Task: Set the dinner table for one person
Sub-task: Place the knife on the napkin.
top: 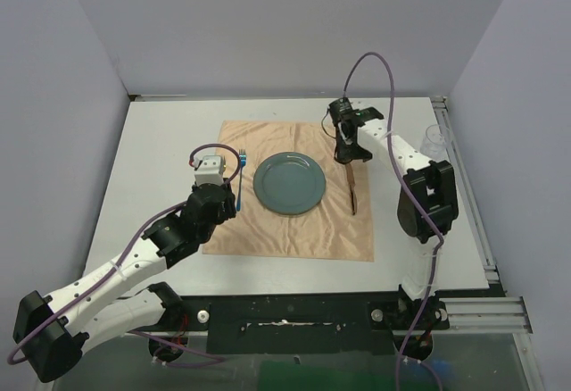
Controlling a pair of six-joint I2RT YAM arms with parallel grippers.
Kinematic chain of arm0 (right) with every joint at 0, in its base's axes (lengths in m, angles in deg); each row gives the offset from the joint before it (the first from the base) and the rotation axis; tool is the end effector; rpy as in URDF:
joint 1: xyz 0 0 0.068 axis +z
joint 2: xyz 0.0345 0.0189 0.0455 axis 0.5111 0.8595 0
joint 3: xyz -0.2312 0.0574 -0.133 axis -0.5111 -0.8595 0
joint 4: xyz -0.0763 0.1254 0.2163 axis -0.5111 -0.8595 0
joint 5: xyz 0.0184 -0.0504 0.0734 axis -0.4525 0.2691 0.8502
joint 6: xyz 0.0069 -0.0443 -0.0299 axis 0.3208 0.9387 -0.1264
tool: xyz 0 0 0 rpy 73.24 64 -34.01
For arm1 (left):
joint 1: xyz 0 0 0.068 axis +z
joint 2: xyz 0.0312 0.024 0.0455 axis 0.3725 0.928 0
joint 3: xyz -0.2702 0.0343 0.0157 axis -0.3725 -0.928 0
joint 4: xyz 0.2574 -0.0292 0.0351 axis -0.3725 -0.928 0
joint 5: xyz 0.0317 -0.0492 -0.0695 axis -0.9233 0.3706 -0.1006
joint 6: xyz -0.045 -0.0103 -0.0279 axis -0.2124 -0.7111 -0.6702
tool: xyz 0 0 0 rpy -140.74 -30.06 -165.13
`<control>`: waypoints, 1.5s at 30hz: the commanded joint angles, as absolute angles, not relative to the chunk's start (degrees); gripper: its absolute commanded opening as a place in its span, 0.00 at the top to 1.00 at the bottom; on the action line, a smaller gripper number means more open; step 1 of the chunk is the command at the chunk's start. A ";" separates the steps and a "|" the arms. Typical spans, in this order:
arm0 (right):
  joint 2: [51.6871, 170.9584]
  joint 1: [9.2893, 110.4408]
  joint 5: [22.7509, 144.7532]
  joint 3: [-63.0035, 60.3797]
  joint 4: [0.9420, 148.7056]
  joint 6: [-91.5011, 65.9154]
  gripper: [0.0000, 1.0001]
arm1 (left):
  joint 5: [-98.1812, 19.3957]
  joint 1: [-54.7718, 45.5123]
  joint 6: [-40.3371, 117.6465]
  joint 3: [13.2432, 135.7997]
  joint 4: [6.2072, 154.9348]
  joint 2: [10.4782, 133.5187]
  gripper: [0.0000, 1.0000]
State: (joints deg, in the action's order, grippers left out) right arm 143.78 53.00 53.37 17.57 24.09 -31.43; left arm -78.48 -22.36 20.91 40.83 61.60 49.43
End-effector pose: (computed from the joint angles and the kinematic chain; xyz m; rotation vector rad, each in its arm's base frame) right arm 0.3870 0.1435 0.2318 0.1663 2.6519 -0.3024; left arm 0.1575 -0.1279 0.2670 -0.0488 2.0397 -0.2346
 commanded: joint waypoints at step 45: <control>120.01 9.39 69.60 -17.56 41.95 -29.00 0.56 | -77.97 -22.56 22.90 40.31 66.38 54.52 0.70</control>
